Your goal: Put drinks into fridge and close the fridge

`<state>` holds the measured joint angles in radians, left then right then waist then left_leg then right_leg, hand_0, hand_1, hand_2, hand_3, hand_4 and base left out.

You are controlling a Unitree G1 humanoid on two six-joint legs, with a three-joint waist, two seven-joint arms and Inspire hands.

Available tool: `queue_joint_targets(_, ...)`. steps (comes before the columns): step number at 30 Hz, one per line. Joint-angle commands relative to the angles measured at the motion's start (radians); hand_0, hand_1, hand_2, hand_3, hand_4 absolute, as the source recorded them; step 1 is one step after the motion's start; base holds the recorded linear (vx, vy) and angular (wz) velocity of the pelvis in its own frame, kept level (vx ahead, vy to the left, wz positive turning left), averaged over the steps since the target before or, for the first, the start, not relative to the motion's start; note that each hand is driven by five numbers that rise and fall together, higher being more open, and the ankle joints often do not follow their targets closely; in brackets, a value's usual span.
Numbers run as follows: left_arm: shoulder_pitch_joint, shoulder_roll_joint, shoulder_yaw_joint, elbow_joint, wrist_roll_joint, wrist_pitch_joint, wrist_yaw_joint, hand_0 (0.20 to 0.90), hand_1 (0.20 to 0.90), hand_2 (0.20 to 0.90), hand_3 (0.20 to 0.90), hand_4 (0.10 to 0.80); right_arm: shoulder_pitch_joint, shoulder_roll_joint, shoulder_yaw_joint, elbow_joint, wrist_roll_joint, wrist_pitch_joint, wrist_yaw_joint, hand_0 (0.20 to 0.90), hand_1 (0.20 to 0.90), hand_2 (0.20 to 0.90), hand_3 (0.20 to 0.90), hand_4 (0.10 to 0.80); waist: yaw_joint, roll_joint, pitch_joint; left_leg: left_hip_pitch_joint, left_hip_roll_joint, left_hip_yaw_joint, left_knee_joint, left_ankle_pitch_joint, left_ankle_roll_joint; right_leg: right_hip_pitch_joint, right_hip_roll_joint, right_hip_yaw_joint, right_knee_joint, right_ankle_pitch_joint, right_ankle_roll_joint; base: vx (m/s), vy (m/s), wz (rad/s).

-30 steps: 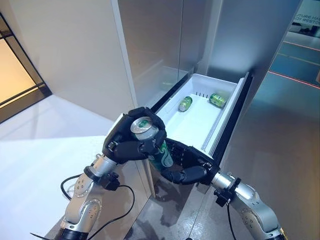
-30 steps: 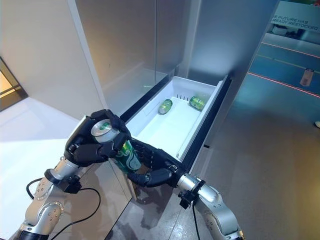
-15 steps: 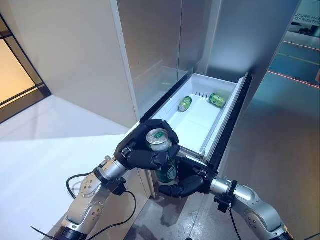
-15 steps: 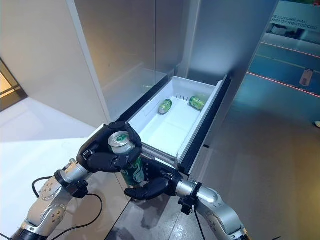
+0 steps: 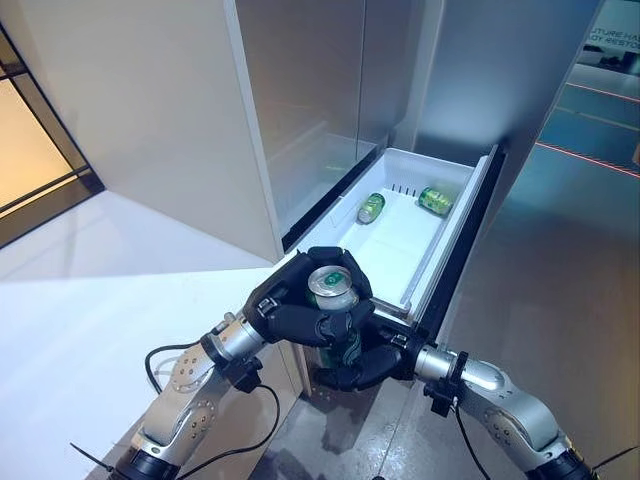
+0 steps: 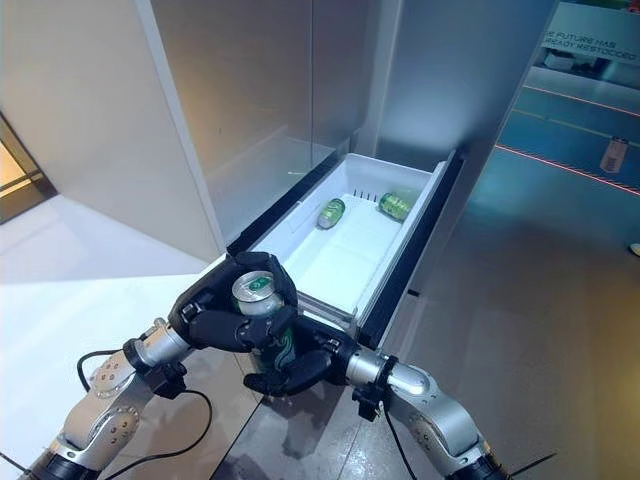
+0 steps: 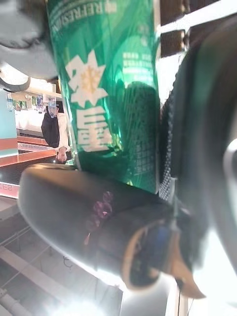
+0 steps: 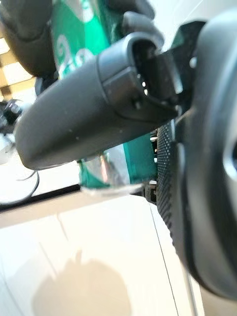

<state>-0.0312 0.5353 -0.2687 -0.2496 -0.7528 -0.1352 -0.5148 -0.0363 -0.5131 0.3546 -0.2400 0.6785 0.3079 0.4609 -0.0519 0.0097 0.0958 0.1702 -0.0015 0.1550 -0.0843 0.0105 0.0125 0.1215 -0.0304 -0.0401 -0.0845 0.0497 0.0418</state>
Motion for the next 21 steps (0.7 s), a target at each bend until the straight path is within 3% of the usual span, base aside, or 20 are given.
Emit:
queue_joint_targets(1, -0.189, -0.073, -0.017, -0.074, -0.095, -0.081, -0.006, 0.300, 0.300, 0.300, 0.200, 0.100, -0.169, 0.112, -0.018, -0.107, 0.238, -0.044, -0.023, 0.900, 0.900, 0.900, 0.900, 0.800, 0.018, -0.022, -0.050, 0.012, -0.041, -0.068, 0.003, -0.053, 0.029, 0.004, 0.028, 0.007, 0.038, -0.042, 0.024, 0.000, 0.000, 0.00)
queue_joint_targets(13, -0.194, -0.058, -0.040, -0.063, -0.120, -0.106, 0.008, 0.300, 0.300, 0.300, 0.200, 0.100, -0.165, 0.101, 0.029, -0.076, 0.235, 0.040, 0.003, 0.900, 0.900, 0.900, 0.900, 0.800, 0.020, -0.026, -0.055, 0.012, -0.042, -0.068, 0.002, -0.052, 0.027, 0.007, 0.029, 0.005, 0.030, -0.038, 0.023, 0.000, 0.000, 0.00)
queue_joint_targets(14, -0.196, -0.056, -0.043, -0.066, -0.123, -0.107, 0.011, 0.300, 0.300, 0.300, 0.200, 0.100, -0.165, 0.094, 0.035, -0.075, 0.225, 0.053, 0.012, 0.865, 0.865, 0.865, 0.859, 0.759, 0.019, -0.026, -0.055, 0.012, -0.042, -0.070, 0.002, -0.051, 0.028, 0.006, 0.030, 0.008, 0.030, -0.038, 0.022, 0.000, 0.000, 0.00)
queue_joint_targets(15, -0.197, -0.053, -0.044, -0.067, -0.125, -0.109, 0.012, 0.300, 0.300, 0.300, 0.200, 0.100, -0.166, 0.091, 0.041, -0.074, 0.219, 0.058, 0.013, 0.745, 0.745, 0.745, 0.719, 0.619, 0.019, -0.026, -0.055, 0.012, -0.042, -0.072, 0.002, -0.051, 0.028, 0.006, 0.031, 0.010, 0.031, -0.038, 0.022, 0.000, 0.000, 0.00)
queue_joint_targets(16, -0.198, -0.049, -0.048, -0.067, -0.134, -0.111, 0.008, 0.300, 0.300, 0.300, 0.200, 0.100, -0.166, 0.080, 0.044, -0.074, 0.220, 0.066, 0.025, 0.484, 0.484, 0.484, 0.414, 0.314, 0.018, -0.027, -0.054, 0.013, -0.043, -0.074, 0.002, -0.051, 0.029, 0.007, 0.032, 0.013, 0.032, -0.039, 0.020, 0.000, 0.000, 0.00)
queue_joint_targets(17, -0.198, -0.049, -0.048, -0.068, -0.139, -0.109, 0.007, 0.300, 0.300, 0.300, 0.200, 0.100, -0.165, 0.078, 0.045, -0.075, 0.223, 0.068, 0.027, 0.300, 0.300, 0.300, 0.200, 0.100, 0.018, -0.027, -0.054, 0.013, -0.043, -0.075, 0.002, -0.051, 0.029, 0.007, 0.033, 0.015, 0.032, -0.039, 0.020, 0.000, 0.000, 0.00)
queue_joint_targets(21, -0.194, -0.043, -0.049, -0.076, -0.163, -0.101, 0.006, 0.300, 0.300, 0.300, 0.200, 0.100, -0.157, 0.061, 0.046, -0.089, 0.221, 0.071, 0.010, 0.300, 0.300, 0.300, 0.200, 0.100, 0.016, -0.028, -0.051, 0.014, -0.046, -0.084, 0.004, -0.051, 0.031, 0.008, 0.035, 0.023, 0.036, -0.041, 0.019, 0.000, 0.000, 0.00)
